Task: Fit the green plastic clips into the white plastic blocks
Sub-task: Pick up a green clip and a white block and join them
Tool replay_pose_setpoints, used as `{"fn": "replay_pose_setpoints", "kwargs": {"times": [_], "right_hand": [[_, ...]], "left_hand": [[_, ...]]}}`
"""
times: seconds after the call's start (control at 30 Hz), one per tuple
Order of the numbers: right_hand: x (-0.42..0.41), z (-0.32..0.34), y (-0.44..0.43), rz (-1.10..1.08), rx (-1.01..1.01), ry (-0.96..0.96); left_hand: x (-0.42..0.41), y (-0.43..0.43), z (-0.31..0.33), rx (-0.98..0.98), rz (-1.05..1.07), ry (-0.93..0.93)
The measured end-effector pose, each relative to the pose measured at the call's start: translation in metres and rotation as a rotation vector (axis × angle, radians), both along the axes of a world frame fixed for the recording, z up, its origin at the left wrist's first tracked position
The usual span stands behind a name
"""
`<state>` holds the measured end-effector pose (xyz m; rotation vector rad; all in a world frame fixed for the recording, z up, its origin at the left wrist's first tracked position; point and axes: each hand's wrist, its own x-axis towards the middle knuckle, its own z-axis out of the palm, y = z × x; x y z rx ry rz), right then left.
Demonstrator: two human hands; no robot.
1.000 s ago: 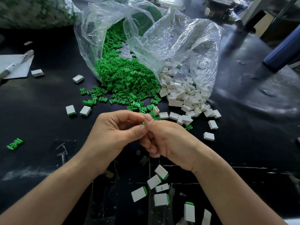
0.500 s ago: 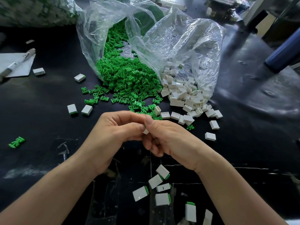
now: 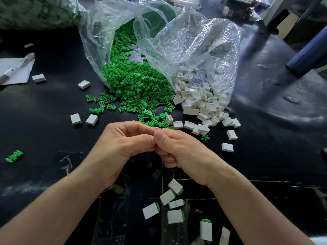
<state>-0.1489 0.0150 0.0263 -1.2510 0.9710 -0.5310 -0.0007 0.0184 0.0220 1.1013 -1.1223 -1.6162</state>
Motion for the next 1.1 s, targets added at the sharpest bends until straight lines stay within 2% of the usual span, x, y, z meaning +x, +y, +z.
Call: {"fn": "replay_pose_setpoints", "kwargs": {"times": [0.33, 0.63, 1.1], "right_hand": [[-0.0013, -0.0036, -0.0005, -0.002, -0.060, 0.139], [-0.0005, -0.0025, -0.0004, -0.010, -0.108, 0.182], [-0.0008, -0.0018, -0.0008, -0.015, -0.162, 0.132]], "left_hand": [[-0.0015, 0.0006, 0.0000, 0.018, 0.029, 0.021], [-0.0022, 0.0017, -0.0004, -0.001, 0.033, 0.025], [-0.0024, 0.0024, 0.0027, -0.002, 0.024, 0.069]]}}
